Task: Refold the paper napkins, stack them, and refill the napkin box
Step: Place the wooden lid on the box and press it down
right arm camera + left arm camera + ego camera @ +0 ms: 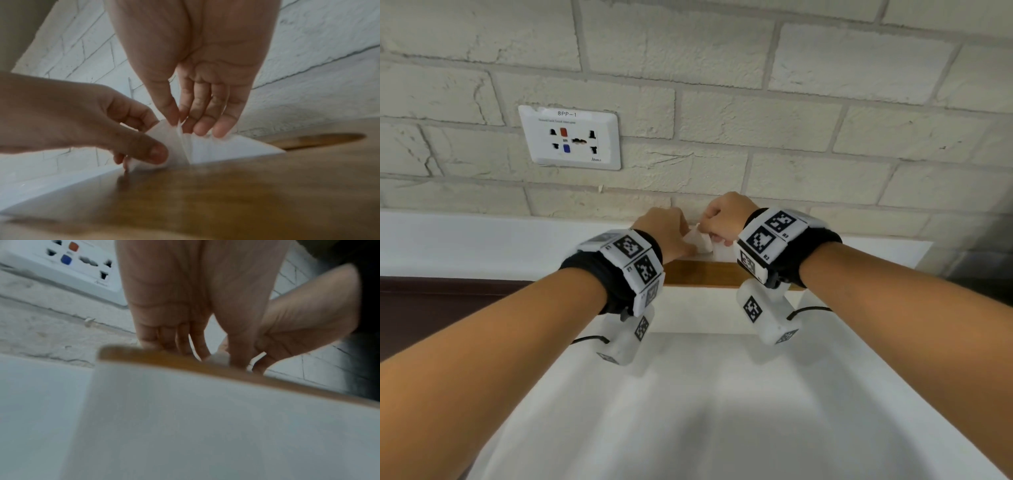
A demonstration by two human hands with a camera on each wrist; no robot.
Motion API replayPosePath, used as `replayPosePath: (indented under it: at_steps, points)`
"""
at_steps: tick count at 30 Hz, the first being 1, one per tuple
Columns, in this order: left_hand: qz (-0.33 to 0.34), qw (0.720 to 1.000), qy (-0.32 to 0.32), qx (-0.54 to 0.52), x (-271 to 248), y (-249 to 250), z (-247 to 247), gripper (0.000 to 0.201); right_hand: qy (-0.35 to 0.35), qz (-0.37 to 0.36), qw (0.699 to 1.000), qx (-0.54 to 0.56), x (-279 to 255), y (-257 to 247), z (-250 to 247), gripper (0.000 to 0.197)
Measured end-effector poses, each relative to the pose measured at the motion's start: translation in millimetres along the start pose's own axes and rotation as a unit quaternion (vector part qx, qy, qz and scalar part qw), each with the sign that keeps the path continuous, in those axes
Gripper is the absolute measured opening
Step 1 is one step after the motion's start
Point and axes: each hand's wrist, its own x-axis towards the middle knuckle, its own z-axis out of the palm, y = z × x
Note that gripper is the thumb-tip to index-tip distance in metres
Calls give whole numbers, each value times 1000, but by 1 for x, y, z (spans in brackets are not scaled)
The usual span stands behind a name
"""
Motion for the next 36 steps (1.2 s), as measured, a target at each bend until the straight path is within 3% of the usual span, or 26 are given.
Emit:
replayPosePath:
  at_steps: [4, 6, 9, 15, 22, 24, 28, 32, 36]
  points:
    - [14, 999, 30, -13, 2, -4, -2, 31, 25, -32, 999, -7, -11, 4, 4, 32]
    - [18, 999, 22, -26, 4, -11, -7, 31, -6, -37, 995, -92, -20, 6, 3, 46]
    - [24, 998, 8, -53, 9, -26, -12, 32, -8, -21, 980, -196, -21, 10, 2, 34]
    - [37, 979, -34, -198, 9, -41, -5, 27, 49, 31, 996, -73, -2, 22, -1, 25]
    - [23, 993, -41, -106, 13, -44, 0, 31, 16, 48, 992, 114, -5, 36, -6, 23]
    - [22, 993, -31, -111, 14, -45, 2, 31, 34, 36, 996, 70, -10, 39, -8, 13]
    - [27, 990, 4, -138, 13, -44, 5, 26, 13, 23, 998, -52, -25, 44, -9, 43]
    - [116, 990, 54, -61, 6, -28, 4, 38, 13, 35, 997, -72, -29, 50, -5, 28]
    - [190, 981, 33, 4, 4, 2, 5, 46, 20, 44, 999, -17, -24, 47, -3, 31]
